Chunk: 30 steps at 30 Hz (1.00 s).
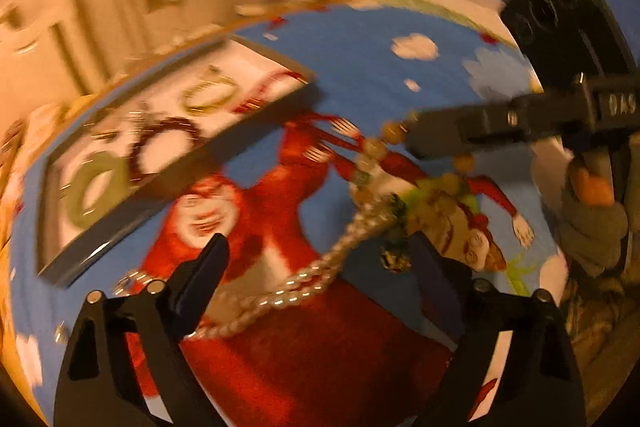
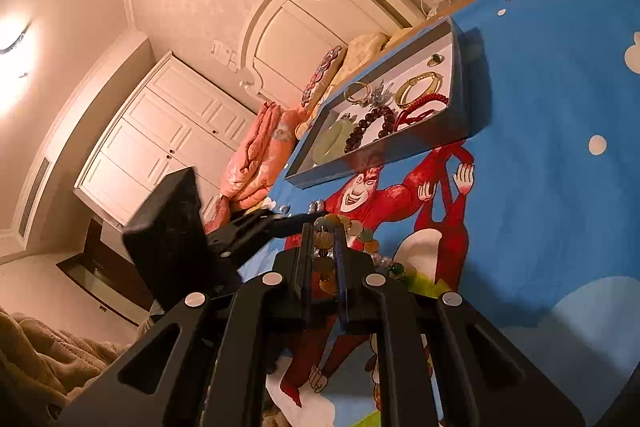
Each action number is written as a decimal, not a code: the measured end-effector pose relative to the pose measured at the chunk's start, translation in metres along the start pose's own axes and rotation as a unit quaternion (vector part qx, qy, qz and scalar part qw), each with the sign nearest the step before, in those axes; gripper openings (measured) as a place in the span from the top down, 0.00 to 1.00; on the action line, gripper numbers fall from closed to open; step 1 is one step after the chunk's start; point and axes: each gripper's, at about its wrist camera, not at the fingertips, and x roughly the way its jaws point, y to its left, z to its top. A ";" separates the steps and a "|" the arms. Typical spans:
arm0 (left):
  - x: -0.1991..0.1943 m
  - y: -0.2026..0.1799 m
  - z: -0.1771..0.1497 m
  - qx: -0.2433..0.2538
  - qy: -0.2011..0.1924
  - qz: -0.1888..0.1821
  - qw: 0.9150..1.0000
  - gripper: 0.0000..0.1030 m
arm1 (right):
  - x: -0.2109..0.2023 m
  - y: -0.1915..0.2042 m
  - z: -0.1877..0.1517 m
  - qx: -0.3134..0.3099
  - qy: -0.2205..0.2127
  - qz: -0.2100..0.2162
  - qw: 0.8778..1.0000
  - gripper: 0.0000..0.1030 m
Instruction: Organize jewelry
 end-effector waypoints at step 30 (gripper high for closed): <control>-0.094 0.055 -0.007 -0.083 -0.101 -0.167 0.977 0.94 | 0.001 0.001 0.001 0.002 0.003 -0.013 1.000 0.89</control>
